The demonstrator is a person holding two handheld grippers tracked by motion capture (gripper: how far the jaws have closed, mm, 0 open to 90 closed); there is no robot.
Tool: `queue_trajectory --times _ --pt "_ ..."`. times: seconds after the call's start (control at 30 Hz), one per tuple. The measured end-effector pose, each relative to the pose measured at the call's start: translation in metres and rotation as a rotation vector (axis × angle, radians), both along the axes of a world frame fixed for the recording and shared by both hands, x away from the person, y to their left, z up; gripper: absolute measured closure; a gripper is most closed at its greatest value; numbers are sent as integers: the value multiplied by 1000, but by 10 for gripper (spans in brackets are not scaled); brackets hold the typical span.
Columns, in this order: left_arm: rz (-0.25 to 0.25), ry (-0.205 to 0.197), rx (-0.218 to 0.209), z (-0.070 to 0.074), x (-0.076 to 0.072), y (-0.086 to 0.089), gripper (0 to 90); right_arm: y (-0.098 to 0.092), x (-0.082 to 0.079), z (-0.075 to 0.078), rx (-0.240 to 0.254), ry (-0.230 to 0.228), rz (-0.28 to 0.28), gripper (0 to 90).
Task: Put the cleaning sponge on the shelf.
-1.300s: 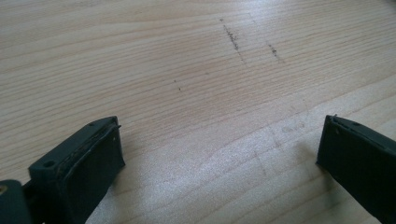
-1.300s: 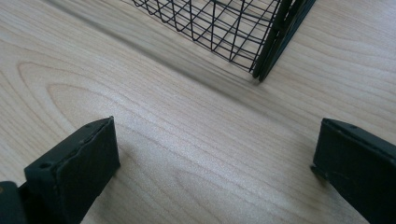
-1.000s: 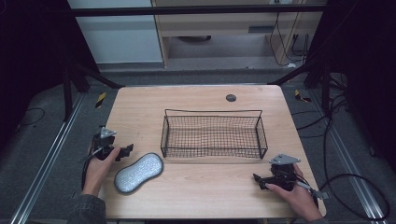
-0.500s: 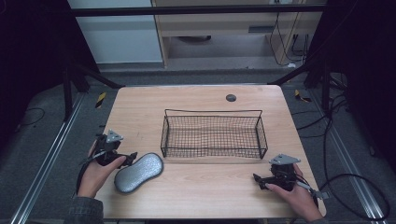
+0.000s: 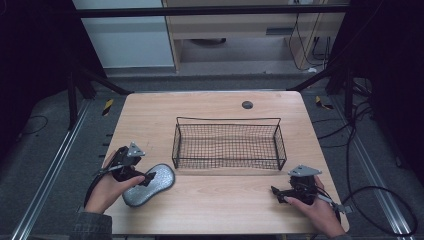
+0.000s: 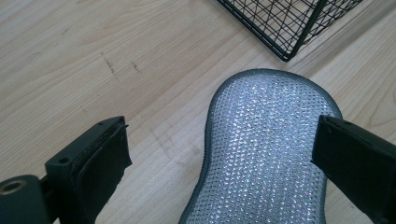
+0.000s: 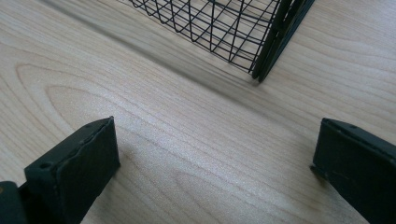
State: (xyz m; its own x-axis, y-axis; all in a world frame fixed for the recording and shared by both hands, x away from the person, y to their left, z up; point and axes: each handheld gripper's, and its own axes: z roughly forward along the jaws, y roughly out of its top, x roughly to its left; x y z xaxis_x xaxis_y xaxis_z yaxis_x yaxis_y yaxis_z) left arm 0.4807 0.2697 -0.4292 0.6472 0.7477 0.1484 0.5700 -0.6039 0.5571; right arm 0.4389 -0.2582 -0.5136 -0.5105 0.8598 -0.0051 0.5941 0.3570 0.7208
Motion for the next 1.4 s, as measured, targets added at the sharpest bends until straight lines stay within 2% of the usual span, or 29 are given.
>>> queue_trajectory --times 0.03,0.07,0.1,0.13,0.17,0.23,0.33,0.47,0.57,0.63,0.67,0.73,0.77,0.97,1.0,1.1,1.17,1.3,1.4 --pt "0 0 0 0 0 0 34 0 0 0 -1 -1 1 5" --pt "-5 16 26 0 1 -1 36 0 0 0 0 0 0 5" --pt "-5 16 26 0 1 -1 38 0 0 0 -1 -1 0 5" --pt "-3 29 52 -2 2 -2 39 0 0 0 -2 -2 1 5" --pt "-3 29 52 -2 2 -2 41 0 0 0 -2 -2 1 5" --pt "-6 42 80 -5 1 -3 43 0 0 0 -2 -2 1 5" --pt "-20 59 77 -7 -1 -3 40 0 0 0 -1 -2 1 5" --pt "-35 62 68 -5 -2 -4 40 -1 0 0 1 2 6 4" --pt "-45 98 56 -4 0 -4 40 -1 0 0 -4 -4 15 4" --pt "-47 110 66 -5 0 -5 40 -2 0 0 -6 -4 19 4" --pt "-62 119 94 -7 0 -7 40 -2 0 0 -6 -4 19 4" --pt "-64 129 101 -9 0 -8 40 -2 0 0 -6 -4 19 4" --pt "-84 142 112 -12 -1 -11 39 -2 0 0 -6 -4 19 4" --pt "-97 164 123 -20 -4 -17 36 -2 0 0 -5 -5 18 4" --pt "-97 173 134 -23 -4 -16 36 -2 0 0 -5 -5 18 4" --pt "-88 185 128 -27 -6 -15 36 -2 0 0 -5 -5 18 4" --pt "-102 201 133 -31 -9 -14 36 -2 0 0 -5 -5 18 4" --pt "-105 206 126 -35 -10 -14 35 -2 0 0 -5 -5 18 4" --pt "-105 215 137 -39 -9 -13 37 -2 0 0 -5 -5 18 4"
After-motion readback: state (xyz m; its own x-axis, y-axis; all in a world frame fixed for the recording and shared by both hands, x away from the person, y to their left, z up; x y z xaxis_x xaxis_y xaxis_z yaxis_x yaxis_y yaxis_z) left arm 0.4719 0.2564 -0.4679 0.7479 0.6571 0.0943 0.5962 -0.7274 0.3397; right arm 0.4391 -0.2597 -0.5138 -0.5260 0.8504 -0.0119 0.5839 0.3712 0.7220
